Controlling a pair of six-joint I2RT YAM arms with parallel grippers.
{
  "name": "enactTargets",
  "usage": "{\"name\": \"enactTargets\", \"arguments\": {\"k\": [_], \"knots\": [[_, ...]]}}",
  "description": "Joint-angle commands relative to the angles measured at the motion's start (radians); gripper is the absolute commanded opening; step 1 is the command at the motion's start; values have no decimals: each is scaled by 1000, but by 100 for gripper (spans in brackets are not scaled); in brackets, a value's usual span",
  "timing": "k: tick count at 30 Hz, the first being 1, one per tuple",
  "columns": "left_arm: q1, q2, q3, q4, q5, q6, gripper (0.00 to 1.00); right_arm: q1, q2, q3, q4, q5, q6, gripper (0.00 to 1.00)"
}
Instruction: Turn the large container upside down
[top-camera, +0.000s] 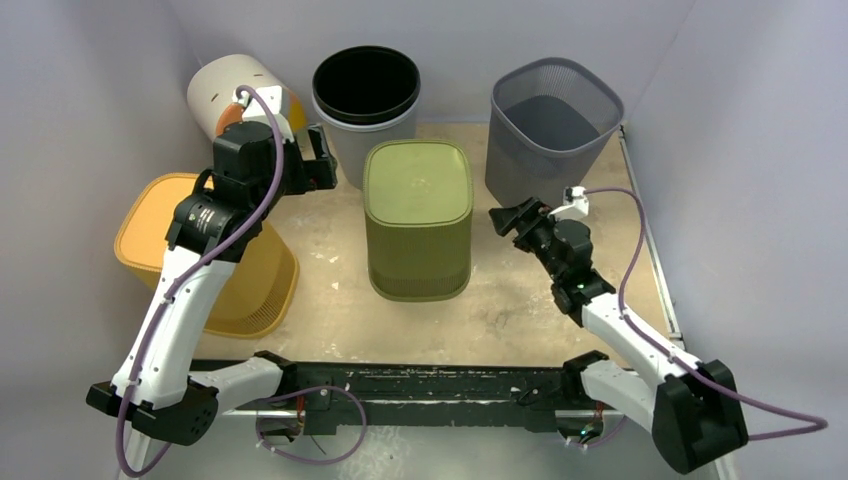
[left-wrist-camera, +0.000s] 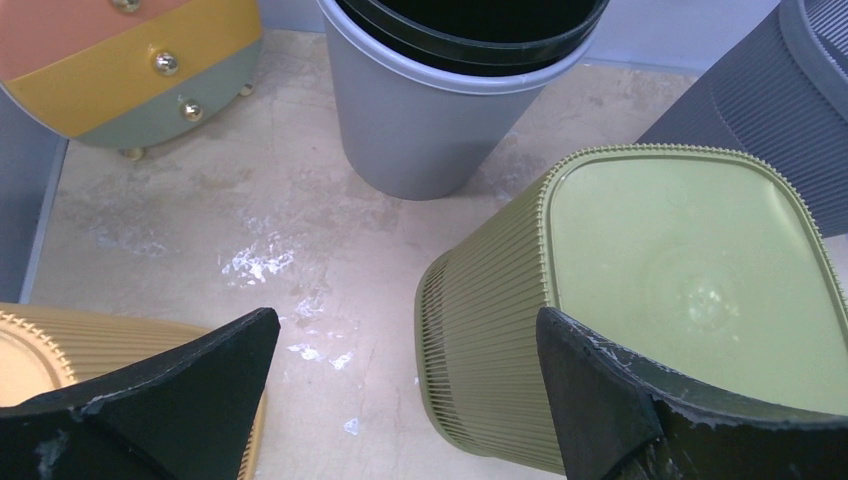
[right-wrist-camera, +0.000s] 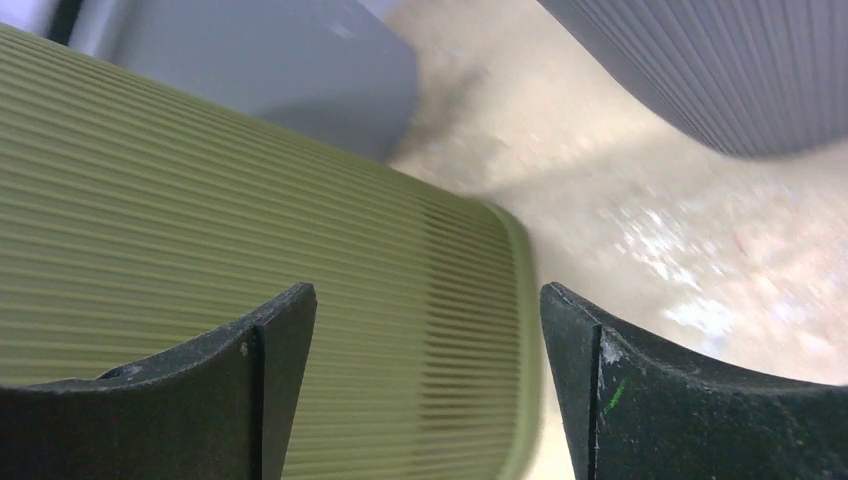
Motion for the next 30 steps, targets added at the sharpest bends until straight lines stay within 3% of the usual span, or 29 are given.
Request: {"name": "enactTargets", "arguments": {"k": [1, 8, 16, 30], "knots": [[-3, -14, 0, 47, 25, -2, 96, 20, 40, -1, -146, 39, -88, 83], [-3, -17, 7, 32, 35, 4, 96, 106, 186, 36, -68, 23, -90, 82], [-3, -20, 27, 29, 54, 11, 96, 224, 495, 219, 71, -8, -49, 82], [-3, -54, -24, 79, 108, 2, 96, 405, 1038, 804, 188, -66, -10, 82]]}}
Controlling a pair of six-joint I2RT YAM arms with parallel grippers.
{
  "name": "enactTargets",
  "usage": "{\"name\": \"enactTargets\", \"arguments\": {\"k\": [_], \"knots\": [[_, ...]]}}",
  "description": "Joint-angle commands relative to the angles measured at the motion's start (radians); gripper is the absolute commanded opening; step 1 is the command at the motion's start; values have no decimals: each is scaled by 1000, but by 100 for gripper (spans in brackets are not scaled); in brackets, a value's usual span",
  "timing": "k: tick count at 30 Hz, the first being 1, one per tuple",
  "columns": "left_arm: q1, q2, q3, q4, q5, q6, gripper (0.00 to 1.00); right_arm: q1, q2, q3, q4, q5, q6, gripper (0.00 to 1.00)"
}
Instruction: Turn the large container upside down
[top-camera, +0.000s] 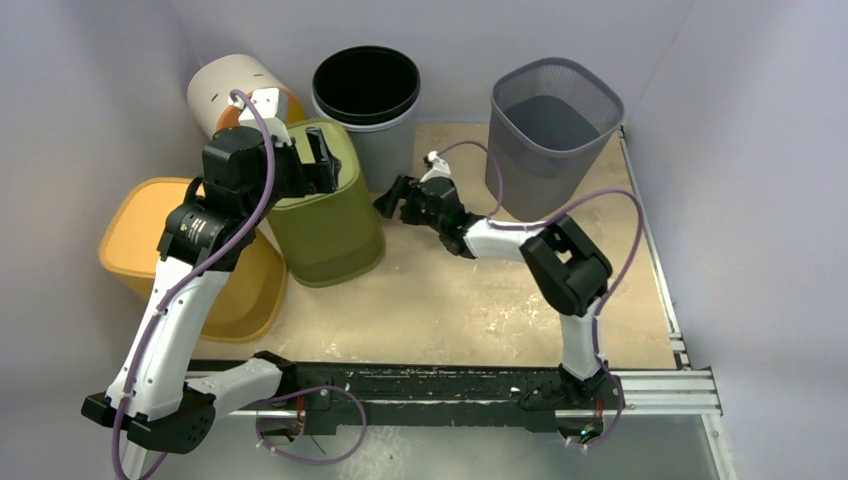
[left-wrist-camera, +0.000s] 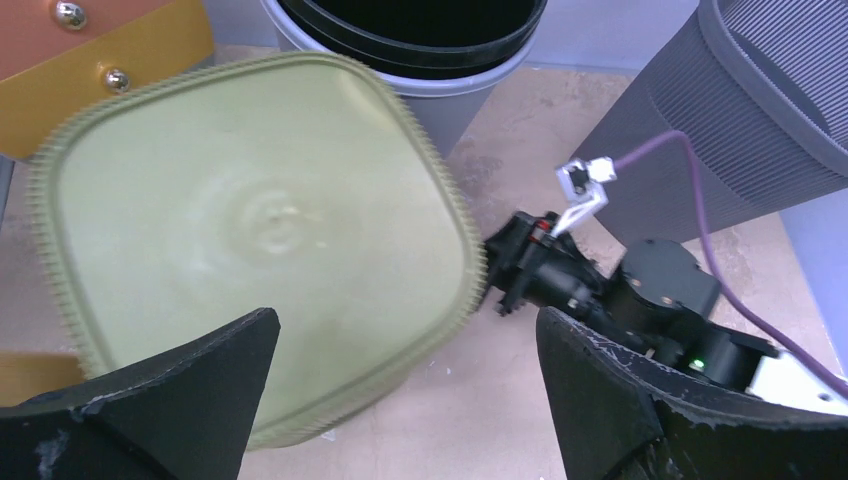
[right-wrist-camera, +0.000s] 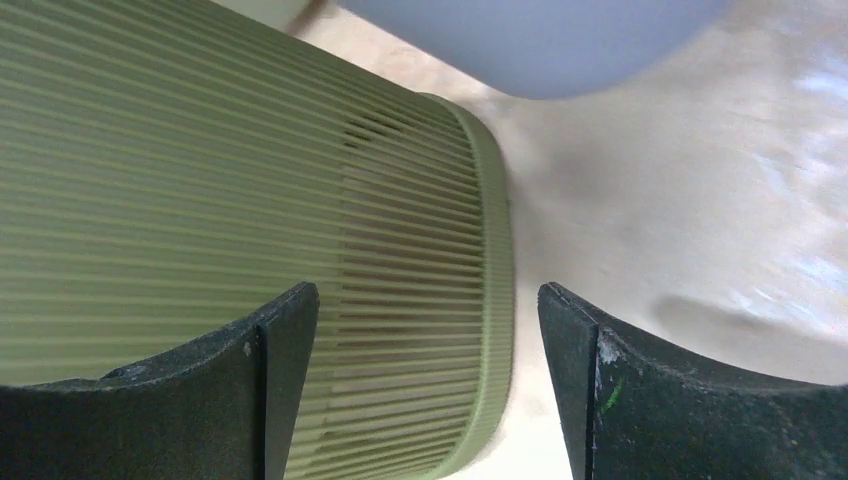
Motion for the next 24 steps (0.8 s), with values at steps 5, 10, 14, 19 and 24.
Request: {"name": "enactTargets", "arguments": {"k": [5, 10, 14, 19, 24], "knots": [[-3, -28, -56, 85, 41, -4, 96, 55, 172, 240, 149, -13, 32, 82], [-2, -26, -90, 105, 53, -9, 96, 55, 270, 361, 155, -49, 11, 82], [-3, -20, -103, 120, 54, -11, 96, 63, 342, 447, 186, -102, 14, 90], [-2, -7, -114, 127, 56, -11, 96, 68, 378, 477, 252, -103, -11, 100], [-2, -1, -114, 129, 51, -11, 96, 68, 250, 356, 234, 2, -82, 100]]}}
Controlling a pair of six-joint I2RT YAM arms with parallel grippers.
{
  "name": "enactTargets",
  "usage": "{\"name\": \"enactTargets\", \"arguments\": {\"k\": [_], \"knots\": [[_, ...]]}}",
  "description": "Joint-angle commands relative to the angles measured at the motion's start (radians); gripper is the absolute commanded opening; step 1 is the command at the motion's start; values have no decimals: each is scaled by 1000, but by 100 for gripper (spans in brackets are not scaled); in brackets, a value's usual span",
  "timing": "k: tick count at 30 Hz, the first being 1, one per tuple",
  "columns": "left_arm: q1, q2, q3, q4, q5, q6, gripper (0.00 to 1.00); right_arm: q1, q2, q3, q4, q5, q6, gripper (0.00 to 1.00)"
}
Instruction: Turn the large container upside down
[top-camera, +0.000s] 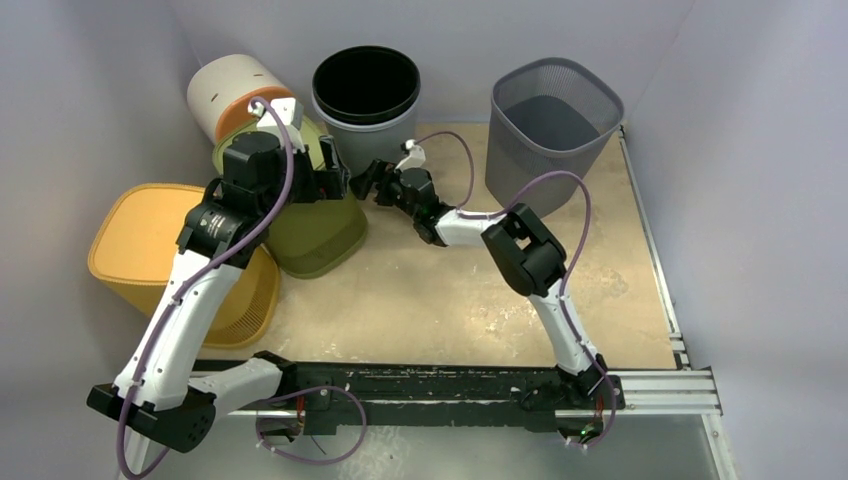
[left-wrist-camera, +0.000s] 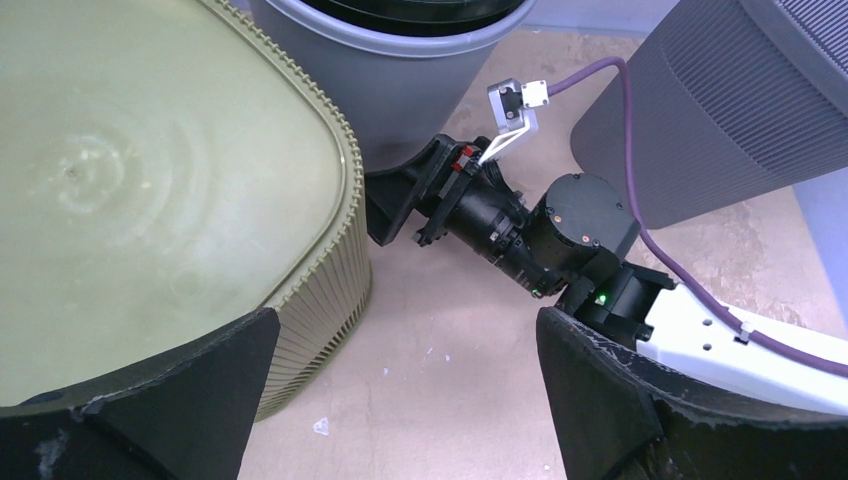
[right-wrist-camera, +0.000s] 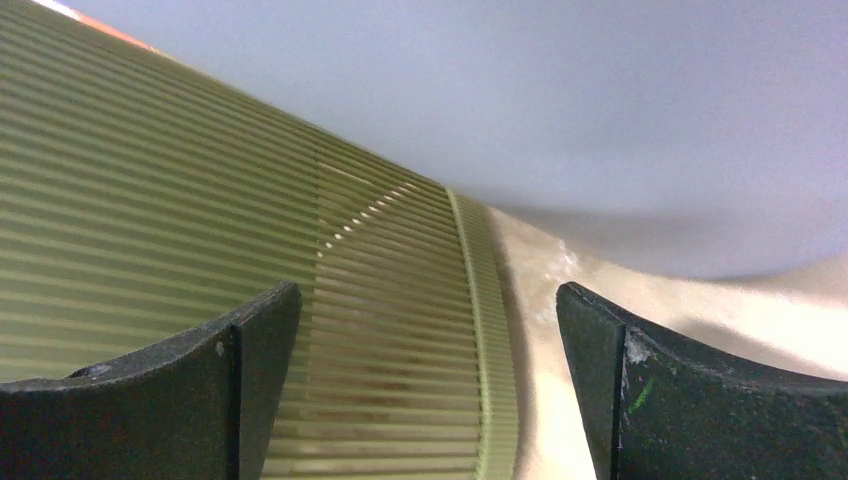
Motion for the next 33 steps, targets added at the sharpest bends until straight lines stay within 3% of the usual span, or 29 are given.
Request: {"name": "enactTargets", "arguments": {"k": [1, 10, 20, 27, 33], "knots": [[-3, 5, 4, 56, 9, -9, 96, 42, -182, -112, 45, 38, -94, 100], [-2, 5, 20, 56, -12, -17, 96, 51, -521, -388, -125, 283, -258, 100], [-3, -24, -2, 85, 7, -49, 96, 59, -826, -273, -750, 617, -563, 100], [-3, -46, -44, 106, 17, -63, 96, -40, -895, -37, -999, 578, -764, 97], [-3, -72, -67, 109, 21, -66, 96, -215, -847, 131, -1107, 403, -842, 96]]}}
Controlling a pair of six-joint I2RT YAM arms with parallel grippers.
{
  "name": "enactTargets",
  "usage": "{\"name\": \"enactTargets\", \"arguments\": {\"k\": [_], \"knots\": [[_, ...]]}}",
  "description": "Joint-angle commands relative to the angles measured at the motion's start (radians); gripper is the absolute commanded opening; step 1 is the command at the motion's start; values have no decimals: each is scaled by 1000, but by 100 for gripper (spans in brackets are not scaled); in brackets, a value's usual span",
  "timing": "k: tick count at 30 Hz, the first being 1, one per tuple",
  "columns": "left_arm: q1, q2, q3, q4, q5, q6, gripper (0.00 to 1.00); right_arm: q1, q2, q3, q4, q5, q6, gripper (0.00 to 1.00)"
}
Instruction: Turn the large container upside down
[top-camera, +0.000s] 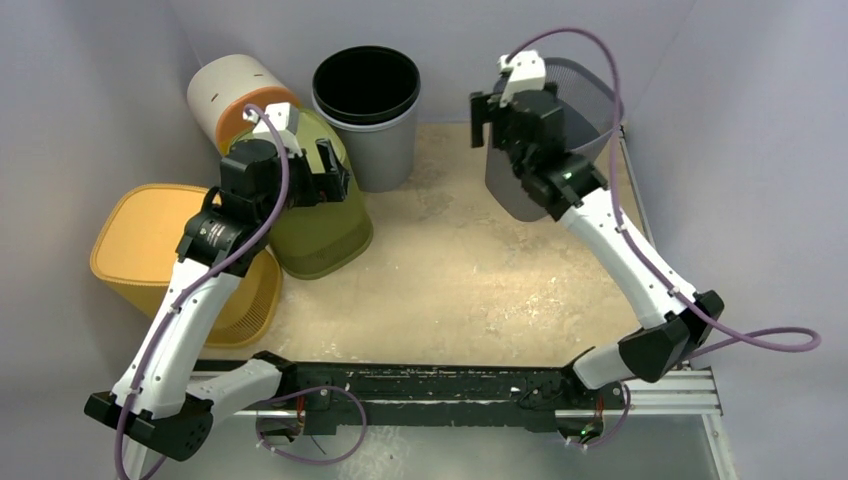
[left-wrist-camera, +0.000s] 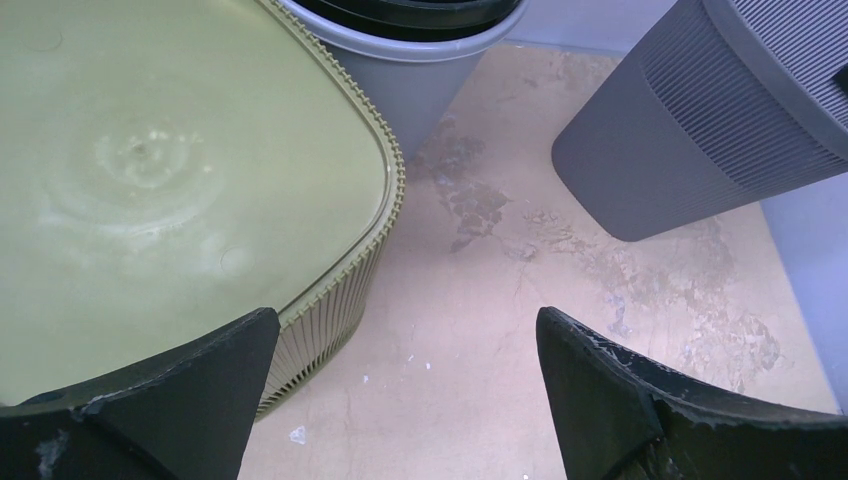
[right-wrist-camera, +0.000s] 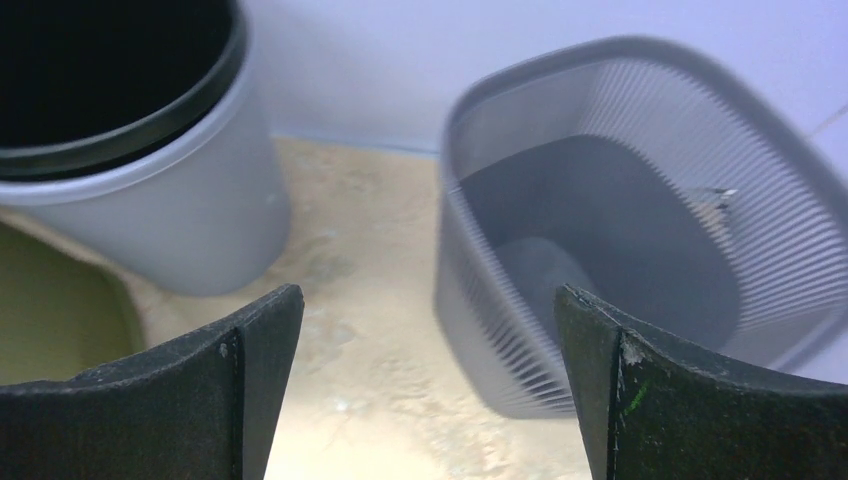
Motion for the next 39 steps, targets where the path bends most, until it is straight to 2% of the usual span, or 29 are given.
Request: {"name": "enactTargets", "arguments": {"k": [1, 10, 16, 23, 25, 28, 31, 34, 39], "knots": [[-3, -41, -17, 56, 10, -13, 96, -104, 37, 129, -138, -131, -108, 96], [-3, -66, -40, 48, -11, -2, 96, -254, 174, 252, -198, -389, -160, 91], [-2, -68, -70, 51, -21, 9, 96, -341, 203, 216, -166, -446, -157, 89], [-2, -59, -87, 61, -22, 13, 96, -359, 199, 136, -120, -496, -132, 75], [-2, -56, -89, 64, -22, 11, 96, -359, 195, 116, -109, -517, -128, 69], [-3, -56, -93, 67, -19, 6, 96, -359, 189, 92, -107, -540, -118, 55], [-3, -56, -92, 66, -21, 5, 96, -359, 168, 59, -91, -548, -100, 32], [-2, -59, -84, 61, -22, 3, 96, -360, 136, 38, -80, -560, -75, 1], [-3, -54, -22, 21, -32, 5, 96, -359, 44, 26, -43, -682, 44, 0]]}}
